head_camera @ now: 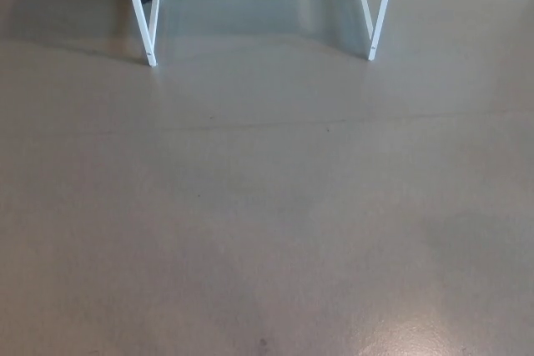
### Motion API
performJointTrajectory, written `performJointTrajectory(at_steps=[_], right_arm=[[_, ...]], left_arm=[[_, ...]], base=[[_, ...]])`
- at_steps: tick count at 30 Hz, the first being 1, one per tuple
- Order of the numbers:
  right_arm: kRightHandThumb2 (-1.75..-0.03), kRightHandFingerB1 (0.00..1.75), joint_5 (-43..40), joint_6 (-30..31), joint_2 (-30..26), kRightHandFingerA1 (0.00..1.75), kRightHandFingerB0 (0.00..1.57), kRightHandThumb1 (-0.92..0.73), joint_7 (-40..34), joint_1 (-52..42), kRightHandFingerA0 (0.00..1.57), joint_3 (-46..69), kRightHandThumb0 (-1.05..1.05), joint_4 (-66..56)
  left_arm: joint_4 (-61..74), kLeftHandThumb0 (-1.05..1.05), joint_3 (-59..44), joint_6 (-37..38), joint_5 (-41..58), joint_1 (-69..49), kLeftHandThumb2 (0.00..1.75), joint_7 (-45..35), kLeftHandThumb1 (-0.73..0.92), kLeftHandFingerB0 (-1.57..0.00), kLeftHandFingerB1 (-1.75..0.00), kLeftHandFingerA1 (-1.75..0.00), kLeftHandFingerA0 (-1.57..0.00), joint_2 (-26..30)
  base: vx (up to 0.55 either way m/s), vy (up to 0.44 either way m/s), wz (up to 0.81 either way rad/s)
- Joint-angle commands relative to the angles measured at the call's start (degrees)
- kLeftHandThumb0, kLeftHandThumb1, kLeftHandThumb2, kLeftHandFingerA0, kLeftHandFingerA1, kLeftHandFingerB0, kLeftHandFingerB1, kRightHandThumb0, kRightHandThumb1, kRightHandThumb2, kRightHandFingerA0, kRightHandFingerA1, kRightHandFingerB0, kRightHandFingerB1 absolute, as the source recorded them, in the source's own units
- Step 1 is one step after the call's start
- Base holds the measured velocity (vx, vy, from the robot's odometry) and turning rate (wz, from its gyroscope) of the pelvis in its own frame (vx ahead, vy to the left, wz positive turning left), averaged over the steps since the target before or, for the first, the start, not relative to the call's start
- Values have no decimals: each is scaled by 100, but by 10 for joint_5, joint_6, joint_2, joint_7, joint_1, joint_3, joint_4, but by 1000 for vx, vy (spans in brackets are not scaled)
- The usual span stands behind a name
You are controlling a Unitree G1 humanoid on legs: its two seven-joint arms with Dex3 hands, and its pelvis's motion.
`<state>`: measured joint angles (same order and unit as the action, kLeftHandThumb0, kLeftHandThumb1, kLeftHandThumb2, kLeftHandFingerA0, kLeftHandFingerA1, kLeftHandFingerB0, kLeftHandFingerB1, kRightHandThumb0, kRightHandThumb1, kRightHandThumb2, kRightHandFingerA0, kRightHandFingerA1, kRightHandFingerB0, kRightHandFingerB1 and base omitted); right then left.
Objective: The robot walk towards a table in front and uses its left hand to pick up the pot from the base and pour water to the cup on the right hand side
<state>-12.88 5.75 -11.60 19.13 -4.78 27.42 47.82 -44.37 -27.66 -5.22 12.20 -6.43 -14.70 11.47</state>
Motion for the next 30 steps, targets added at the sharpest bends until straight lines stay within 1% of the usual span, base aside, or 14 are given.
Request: performJointTrajectory(at_steps=[1,3,6,11,17,18,19,21,22,23,25,26,27,30], right_arm=[[-65,19,-85,36,-12,43,8,-65,86,-1,19,39,7,-1],[-67,26,-80,29,-9,48,3,-65,82,-2,26,39,6,-4],[-65,23,-80,28,-6,43,5,-65,79,-4,18,39,7,-5],[-66,23,-87,25,-7,47,4,-64,86,-7,21,39,6,1],[-63,26,-88,23,-8,45,4,-63,83,-8,19,35,3,1],[-64,26,-89,25,-8,45,4,-64,80,-7,21,35,4,2],[-64,27,-88,25,-8,44,4,-64,78,-6,20,32,3,-2],[-64,24,-92,27,-8,42,5,-64,80,-7,15,33,4,-3],[-64,24,-92,22,-10,44,5,-63,82,-5,17,32,3,3],[-64,26,-91,20,-10,45,4,-64,81,-5,20,32,3,6],[-64,25,-90,21,-11,44,4,-63,79,-5,20,31,3,6],[-64,27,-89,19,-12,45,4,-64,79,-5,21,30,2,8],[-64,25,-89,15,-12,44,5,-64,82,-6,18,29,3,10],[-64,23,-93,19,-13,44,5,-64,90,-7,16,28,3,4]], left_arm=[[6,18,-35,-36,78,-3,71,-62,77,-7,-22,-53,-13,4],[8,18,-41,-46,83,-2,72,-60,76,-7,-24,-57,-19,4],[19,16,-43,-54,90,-5,79,-62,73,-1,-23,-59,-18,2],[5,17,-40,-50,92,-2,81,-68,72,-1,-24,-57,-15,8],[8,13,-37,-51,93,-3,78,-66,72,0,-26,-61,-23,8],[7,11,-36,-52,93,-3,66,-65,77,-1,-33,-59,-22,9],[7,10,-36,-52,93,-1,69,-63,76,-5,-25,-59,-21,9],[7,11,-36,-52,94,0,68,-59,78,-5,-28,-60,-22,8],[12,13,-33,-51,94,-5,79,-63,75,0,-28,-62,-23,8],[12,11,-33,-51,95,-6,69,-64,79,-5,-29,-61,-20,8],[8,12,-33,-51,96,-4,69,-62,78,-5,-30,-62,-21,10],[1,13,-32,-49,96,-2,79,-63,73,0,-28,-61,-24,11],[-2,11,-32,-48,95,-1,68,-63,76,-4,-26,-59,-22,12],[4,13,-31,-51,97,-3,76,-64,73,-2,-25,-59,-22,13]], base=[[0,0,0],[0,0,0],[0,0,0],[0,0,0],[63,-3,-3],[0,0,0],[-28,-34,18],[-21,-21,17],[0,0,0],[0,0,0],[67,98,-8],[84,149,-4],[22,194,-18],[204,359,-26]])
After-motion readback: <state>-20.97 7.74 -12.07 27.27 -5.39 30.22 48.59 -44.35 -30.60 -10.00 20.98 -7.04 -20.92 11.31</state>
